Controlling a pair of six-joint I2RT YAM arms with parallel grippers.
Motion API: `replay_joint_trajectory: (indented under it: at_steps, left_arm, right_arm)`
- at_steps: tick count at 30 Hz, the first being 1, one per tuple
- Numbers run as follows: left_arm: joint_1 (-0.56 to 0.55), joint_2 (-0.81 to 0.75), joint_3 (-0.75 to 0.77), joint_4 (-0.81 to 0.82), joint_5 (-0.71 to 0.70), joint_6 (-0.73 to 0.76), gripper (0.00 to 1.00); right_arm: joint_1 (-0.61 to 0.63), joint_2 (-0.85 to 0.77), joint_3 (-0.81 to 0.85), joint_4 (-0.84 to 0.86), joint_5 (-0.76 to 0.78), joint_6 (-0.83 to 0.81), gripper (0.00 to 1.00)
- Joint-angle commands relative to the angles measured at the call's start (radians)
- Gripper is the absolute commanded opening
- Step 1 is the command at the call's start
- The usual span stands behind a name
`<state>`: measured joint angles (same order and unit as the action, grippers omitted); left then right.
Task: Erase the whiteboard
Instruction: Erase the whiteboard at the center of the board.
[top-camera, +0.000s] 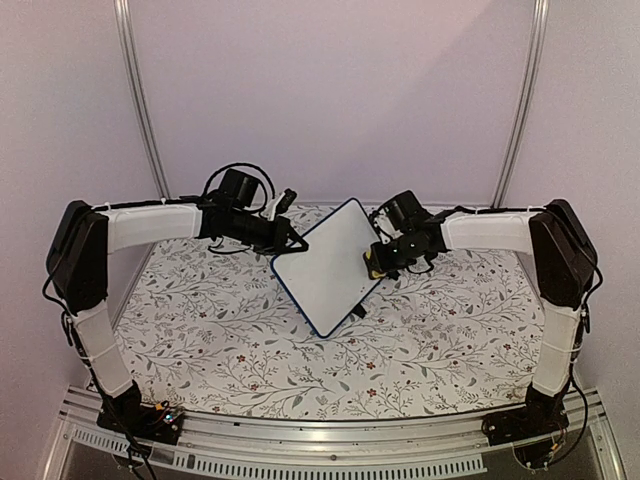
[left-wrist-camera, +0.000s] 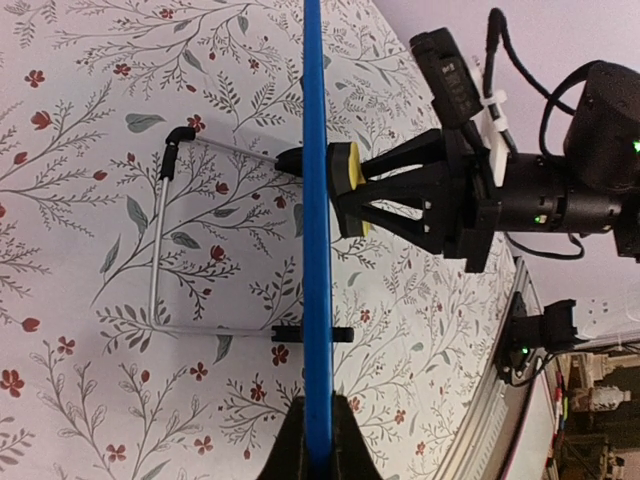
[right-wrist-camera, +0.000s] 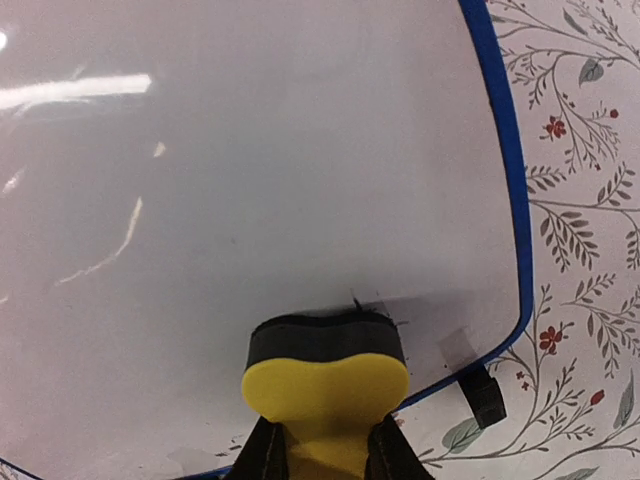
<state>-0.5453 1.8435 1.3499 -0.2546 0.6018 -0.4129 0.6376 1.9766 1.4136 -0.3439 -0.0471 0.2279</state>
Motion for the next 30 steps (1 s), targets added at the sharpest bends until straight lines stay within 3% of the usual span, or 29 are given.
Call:
replay_joint_trajectory:
  at_steps: [1, 8, 21, 30]
  left_arm:
    - [-0.03, -0.008, -0.009, -0.033, 0.016, 0.07, 0.0]
    - [-0.028, -0.009, -0.009, -0.031, 0.017, 0.067, 0.0]
    - [-0.028, -0.02, -0.009, -0.033, 0.009, 0.071, 0.0]
    - [-0.029, -0.015, -0.009, -0.032, 0.015, 0.07, 0.0]
  right_arm:
    - [-0.002, 0.013, -0.157, -0.008, -0.004, 0.016, 0.21]
    - [-0.022, -0.028, -0.224, 0.008, -0.008, 0.035, 0.21]
    - [-0.047, 0.066, 0.058, -0.011, -0.046, 0.022, 0.21]
    - [-0.052, 0.025, -0.146, 0.028, -0.054, 0.038, 0.21]
